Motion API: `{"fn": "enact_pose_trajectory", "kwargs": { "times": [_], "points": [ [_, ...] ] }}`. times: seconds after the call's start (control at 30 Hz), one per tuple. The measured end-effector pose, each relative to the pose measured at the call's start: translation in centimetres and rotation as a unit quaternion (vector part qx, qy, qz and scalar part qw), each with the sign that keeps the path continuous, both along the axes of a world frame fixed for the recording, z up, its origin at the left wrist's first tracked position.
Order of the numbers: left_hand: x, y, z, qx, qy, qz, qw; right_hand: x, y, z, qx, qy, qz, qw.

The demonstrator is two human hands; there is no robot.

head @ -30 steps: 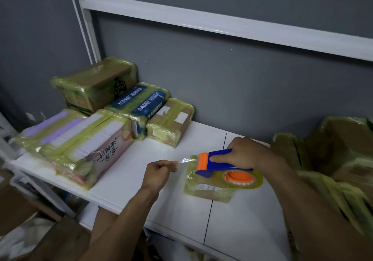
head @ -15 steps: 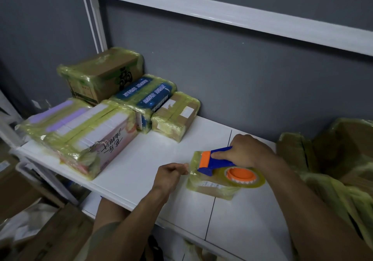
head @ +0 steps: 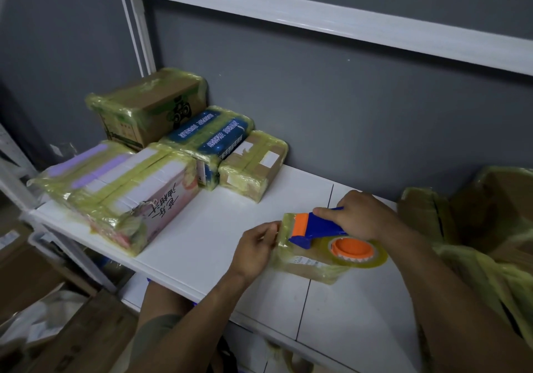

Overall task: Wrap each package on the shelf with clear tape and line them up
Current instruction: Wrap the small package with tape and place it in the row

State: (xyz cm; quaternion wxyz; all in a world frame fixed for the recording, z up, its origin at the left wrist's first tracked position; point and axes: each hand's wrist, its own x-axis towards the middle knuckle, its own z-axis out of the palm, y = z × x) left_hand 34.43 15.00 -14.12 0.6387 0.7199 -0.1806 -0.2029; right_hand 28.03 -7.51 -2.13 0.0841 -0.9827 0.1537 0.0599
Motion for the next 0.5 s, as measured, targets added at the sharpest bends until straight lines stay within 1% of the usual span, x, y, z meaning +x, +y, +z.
{"fn": "enact_pose_trajectory", "kwargs": {
  "times": [0.07, 0.1, 0.2, 0.3, 0.33, 0.4, 0.5],
  "points": [
    [-0.8, -0.1, -0.1, -0.025, 0.038, -0.067, 0.997, 0.1, -0.2, -0.4, 0.035, -0.041, -0.057, 0.997],
    [-1.0, 0.0, -0.2, -0.026, 0.034, -0.087, 0.995, 0.1, -0.3, -0.5, 0.045, -0.055, -0.073, 0.995],
    [-1.3, 0.3, -0.8, -0.027, -0.036, -0.109, 0.993, 0.1, -0.1, -0.5, 0.064, -0.064, -0.068, 0.994],
    [-1.3, 0.8, -1.3, -0.027, -0.074, -0.107, 0.991, -0.1, 0.2, -0.3, 0.1, -0.091, -0.078, 0.988],
    [-1.2, 1.0, -1.3, -0.019, -0.081, -0.108, 0.991, 0.0, 0.2, -0.1, 0.112, -0.077, -0.08, 0.987],
    [-0.8, 1.3, -1.2, -0.003, -0.093, -0.114, 0.989, 0.1, 0.4, 0.8, 0.151, -0.019, -0.073, 0.986],
    [0.7, 2.5, -1.2, -0.007, -0.097, -0.118, 0.988, -0.3, 0.6, 1.9, 0.233, 0.045, -0.038, 0.971]
  ]
}}
